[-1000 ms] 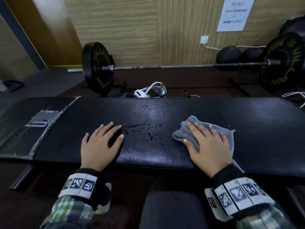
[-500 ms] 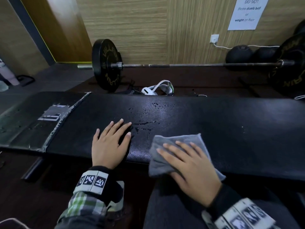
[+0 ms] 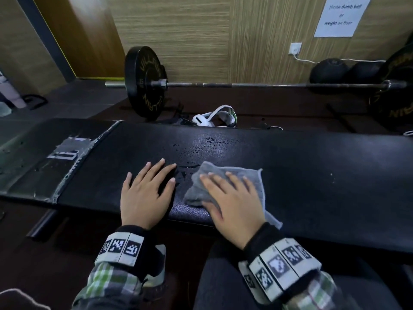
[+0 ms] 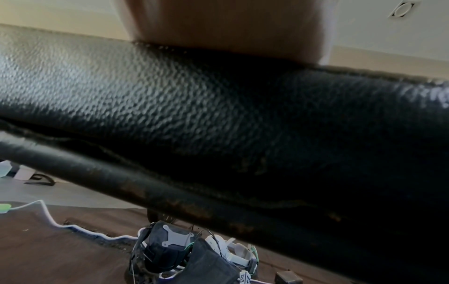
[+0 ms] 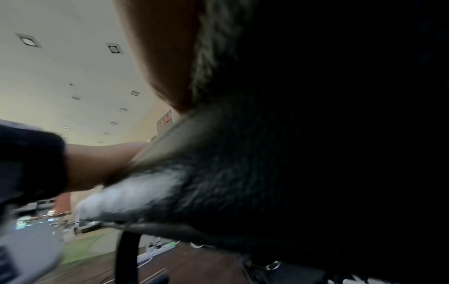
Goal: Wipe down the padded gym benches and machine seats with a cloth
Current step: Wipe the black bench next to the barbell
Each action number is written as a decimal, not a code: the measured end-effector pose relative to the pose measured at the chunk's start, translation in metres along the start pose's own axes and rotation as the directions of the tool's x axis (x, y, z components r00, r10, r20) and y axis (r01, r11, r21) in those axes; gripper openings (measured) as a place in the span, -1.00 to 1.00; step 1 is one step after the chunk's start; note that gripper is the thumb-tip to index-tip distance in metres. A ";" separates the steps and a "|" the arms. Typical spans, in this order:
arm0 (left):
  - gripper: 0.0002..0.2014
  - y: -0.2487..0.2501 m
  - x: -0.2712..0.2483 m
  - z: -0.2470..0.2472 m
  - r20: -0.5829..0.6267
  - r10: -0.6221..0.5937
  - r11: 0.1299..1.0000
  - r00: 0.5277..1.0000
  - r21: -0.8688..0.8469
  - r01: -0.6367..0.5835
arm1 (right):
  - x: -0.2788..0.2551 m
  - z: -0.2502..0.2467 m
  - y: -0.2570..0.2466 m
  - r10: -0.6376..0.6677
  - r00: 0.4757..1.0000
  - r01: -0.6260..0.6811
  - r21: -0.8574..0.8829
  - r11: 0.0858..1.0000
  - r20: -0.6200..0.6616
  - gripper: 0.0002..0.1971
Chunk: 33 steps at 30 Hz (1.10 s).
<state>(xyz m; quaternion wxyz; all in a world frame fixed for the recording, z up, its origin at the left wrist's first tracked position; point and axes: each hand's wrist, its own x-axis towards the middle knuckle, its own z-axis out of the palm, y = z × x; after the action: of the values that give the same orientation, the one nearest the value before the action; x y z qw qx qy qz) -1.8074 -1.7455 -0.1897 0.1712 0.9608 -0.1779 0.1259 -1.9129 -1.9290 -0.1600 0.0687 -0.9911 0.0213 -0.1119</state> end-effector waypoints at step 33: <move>-0.38 0.008 0.020 -0.027 0.452 -0.186 0.983 0.872 0.078 0.169 | -0.014 -0.053 0.096 -0.022 0.833 -0.018 0.067 0.998 0.553 -0.24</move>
<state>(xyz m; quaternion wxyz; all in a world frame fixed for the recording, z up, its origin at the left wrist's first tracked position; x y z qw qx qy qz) -1.7970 -1.7480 -0.1567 0.1179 0.9785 -0.1220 -0.1170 -1.9413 -2.0304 -0.1258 0.1061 -0.9782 -0.0043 0.1787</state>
